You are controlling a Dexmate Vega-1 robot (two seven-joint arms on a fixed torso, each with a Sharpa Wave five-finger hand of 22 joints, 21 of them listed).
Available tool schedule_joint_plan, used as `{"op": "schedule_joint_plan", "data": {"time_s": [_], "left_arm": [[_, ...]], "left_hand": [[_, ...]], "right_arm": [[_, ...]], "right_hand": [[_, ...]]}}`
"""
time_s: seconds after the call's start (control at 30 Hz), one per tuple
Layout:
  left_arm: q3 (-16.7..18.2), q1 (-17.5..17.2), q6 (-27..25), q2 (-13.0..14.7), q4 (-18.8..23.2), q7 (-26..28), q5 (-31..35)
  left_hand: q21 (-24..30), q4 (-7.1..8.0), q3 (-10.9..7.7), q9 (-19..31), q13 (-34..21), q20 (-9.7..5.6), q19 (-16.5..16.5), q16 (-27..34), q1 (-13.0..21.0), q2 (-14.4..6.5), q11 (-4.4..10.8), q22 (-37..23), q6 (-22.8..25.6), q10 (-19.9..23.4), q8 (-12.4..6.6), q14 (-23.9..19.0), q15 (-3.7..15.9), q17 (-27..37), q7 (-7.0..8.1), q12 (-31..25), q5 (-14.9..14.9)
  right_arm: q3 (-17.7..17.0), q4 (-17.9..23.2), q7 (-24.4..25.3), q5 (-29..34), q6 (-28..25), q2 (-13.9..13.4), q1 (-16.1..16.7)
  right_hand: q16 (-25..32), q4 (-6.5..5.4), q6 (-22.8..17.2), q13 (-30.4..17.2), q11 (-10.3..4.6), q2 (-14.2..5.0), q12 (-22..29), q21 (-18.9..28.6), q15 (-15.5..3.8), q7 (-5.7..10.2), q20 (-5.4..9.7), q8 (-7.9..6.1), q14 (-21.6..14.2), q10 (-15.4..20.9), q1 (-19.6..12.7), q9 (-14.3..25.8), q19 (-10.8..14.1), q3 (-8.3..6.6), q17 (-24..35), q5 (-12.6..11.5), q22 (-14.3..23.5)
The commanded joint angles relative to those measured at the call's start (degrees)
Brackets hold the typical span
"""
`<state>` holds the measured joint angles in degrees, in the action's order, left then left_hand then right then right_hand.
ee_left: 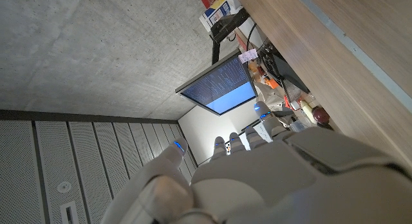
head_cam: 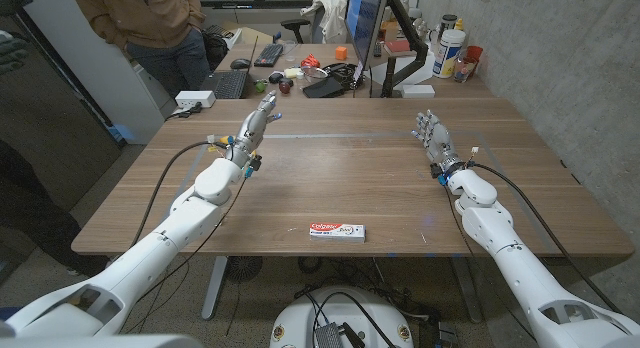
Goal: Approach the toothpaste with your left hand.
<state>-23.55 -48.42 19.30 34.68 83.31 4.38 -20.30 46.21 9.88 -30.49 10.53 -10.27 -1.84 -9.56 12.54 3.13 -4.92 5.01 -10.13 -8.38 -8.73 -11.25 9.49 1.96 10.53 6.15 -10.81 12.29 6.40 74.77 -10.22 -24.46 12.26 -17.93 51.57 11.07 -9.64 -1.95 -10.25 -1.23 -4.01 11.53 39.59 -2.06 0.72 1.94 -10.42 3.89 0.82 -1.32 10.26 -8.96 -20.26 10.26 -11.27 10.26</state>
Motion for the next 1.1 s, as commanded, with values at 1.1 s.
{"op": "schedule_joint_plan", "data": {"time_s": [1.1], "left_arm": [[-1.13, 0.46, 3.74, 2.10, 4.59, 0.64, 9.78]], "left_hand": [[-0.64, -0.24, -0.77, 0.11, -0.19, -2.84, -2.11, 0.17, 0.69, -3.89, 0.22, -0.15, 1.51, 1.21, -0.16, -1.07, 2.18, 0.02, 0.20, -0.25, 0.46]], "right_arm": [[-0.57, -0.81, -0.47, 0.38, 0.67, 0.63, 0.02]], "right_hand": [[0.22, -0.02, -0.57, -0.23, -0.37, -5.77, 0.29, -0.46, -1.15, -0.21, 4.70, -0.41, 0.22, 0.18, 0.17, 0.24, 0.00, 0.21, 0.22, -0.25, 0.12]]}}
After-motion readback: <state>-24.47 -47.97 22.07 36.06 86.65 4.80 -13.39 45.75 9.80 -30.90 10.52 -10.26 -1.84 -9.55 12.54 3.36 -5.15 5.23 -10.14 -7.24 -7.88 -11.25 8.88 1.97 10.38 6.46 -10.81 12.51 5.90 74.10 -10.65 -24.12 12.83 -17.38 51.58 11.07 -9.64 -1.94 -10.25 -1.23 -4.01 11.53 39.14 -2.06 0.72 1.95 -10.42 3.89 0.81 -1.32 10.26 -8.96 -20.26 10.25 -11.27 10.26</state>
